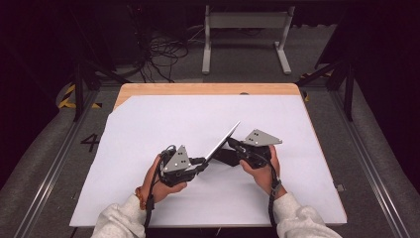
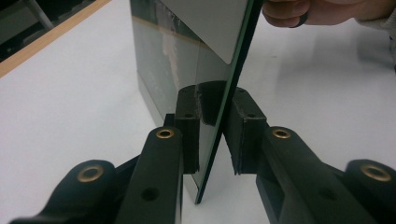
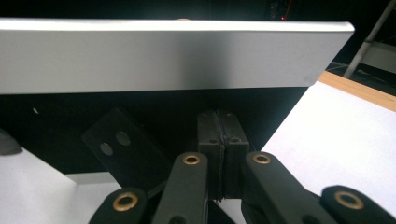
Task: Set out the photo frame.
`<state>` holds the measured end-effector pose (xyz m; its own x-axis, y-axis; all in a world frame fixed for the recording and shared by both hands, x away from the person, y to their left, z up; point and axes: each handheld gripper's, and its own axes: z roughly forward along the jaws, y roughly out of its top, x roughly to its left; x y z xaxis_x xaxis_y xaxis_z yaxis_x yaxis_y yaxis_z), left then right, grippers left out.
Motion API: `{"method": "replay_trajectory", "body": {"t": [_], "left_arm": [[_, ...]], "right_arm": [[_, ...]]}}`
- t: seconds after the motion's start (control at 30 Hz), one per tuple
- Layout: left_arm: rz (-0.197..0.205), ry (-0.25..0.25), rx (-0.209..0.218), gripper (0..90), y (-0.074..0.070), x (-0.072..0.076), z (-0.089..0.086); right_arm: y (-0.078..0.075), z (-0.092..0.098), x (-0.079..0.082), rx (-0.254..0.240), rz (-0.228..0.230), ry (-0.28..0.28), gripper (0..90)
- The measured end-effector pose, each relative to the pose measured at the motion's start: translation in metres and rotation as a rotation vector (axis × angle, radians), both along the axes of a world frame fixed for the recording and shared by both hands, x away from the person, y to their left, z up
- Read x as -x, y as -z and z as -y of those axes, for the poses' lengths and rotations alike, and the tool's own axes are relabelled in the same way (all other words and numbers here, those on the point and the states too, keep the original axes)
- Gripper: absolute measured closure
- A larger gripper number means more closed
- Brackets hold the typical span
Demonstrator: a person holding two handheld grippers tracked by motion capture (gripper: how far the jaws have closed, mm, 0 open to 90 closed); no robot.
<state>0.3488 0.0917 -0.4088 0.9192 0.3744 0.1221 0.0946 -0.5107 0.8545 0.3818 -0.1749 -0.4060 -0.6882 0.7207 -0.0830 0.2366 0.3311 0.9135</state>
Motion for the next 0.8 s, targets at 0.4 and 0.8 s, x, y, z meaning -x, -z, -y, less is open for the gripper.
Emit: {"method": "replay_trajectory", "body": {"t": [0.4,0.8], "left_arm": [[0.007,0.003,-0.011,73.5,0.0,0.001,0.002],[0.028,0.034,0.002,77.8,-0.009,0.009,-0.006]], "right_arm": [[-0.001,-0.004,0.003,-0.006,0.011,-0.03,88.7],[-0.014,0.003,0.013,-0.033,0.031,-0.041,88.8]]}}
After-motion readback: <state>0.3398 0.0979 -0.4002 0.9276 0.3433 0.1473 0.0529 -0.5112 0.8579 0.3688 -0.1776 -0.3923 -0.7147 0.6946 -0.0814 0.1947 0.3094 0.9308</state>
